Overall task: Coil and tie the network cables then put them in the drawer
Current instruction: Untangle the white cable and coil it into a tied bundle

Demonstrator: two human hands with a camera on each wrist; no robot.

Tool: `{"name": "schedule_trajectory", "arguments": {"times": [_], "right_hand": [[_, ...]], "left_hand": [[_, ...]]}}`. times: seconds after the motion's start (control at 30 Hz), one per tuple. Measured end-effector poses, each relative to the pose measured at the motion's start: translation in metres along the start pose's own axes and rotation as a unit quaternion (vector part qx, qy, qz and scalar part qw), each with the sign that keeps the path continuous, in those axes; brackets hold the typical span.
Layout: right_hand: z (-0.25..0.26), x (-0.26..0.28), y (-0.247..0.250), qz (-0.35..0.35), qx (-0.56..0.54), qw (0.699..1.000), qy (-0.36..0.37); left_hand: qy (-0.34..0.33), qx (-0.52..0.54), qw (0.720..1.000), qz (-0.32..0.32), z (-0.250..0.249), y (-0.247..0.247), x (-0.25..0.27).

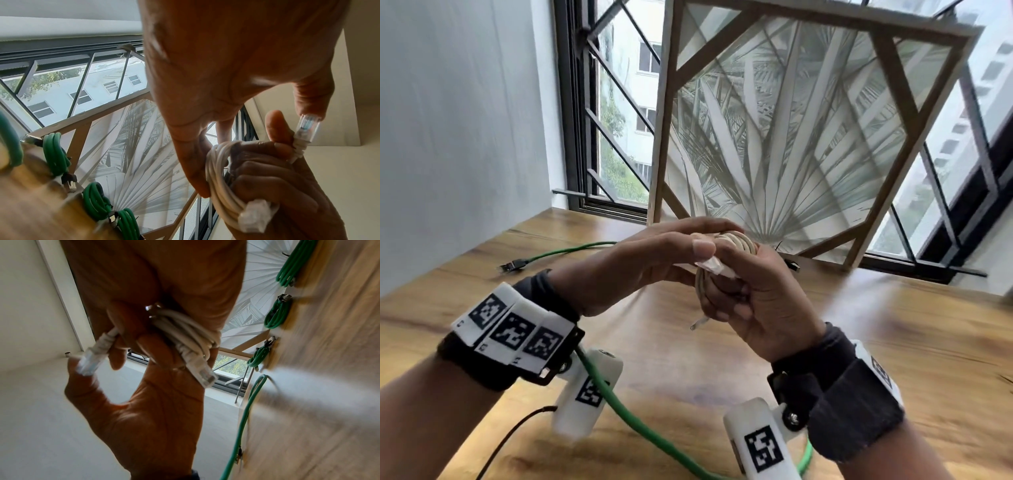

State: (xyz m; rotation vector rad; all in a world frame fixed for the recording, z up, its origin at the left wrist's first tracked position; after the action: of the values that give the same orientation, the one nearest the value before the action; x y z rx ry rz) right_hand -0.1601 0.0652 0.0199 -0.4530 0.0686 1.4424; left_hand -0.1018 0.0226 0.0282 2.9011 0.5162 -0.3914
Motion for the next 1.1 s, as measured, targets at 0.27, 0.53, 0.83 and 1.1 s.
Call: {"name": "schedule_trajectory", "arguments": {"times": [0.27, 0.53, 0.83, 1.1], "right_hand": [[0.001, -0.002, 0.004, -0.060, -0.028, 0.998, 0.001], [0.007, 0.002, 0.008, -0.089, -0.002, 0.996, 0.023], [0.016, 0.007, 0.014, -0.138, 0.055, 0.988, 0.050], [0.020, 0.006, 0.013, -0.123, 0.080, 0.988, 0.047]], "left_hand": [[0.004, -0.002, 1.000, -0.018, 0.002, -0.003, -0.001], [0.004, -0.015, 1.000, -0.015, -0.001, -0.003, 0.001], [-0.019, -0.047, 0.998, -0.023, -0.008, -0.009, 0.001], [-0.068, -0.054, 0.996, -0.020, -0.017, -0.012, 0.007]]}}
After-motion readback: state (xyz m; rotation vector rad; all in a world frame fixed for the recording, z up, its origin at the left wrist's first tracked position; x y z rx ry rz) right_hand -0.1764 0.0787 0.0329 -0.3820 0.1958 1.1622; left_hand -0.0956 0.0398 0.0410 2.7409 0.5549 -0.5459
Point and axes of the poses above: each hand's wrist, its own x-axis away from the middle knuckle, its own y-axis out of the back of the hand, z = x × y, the point moved 10 cm from there along -x, towards the middle knuckle, and after that the axes turned 3 degrees about -z, right-handed, at the moved point
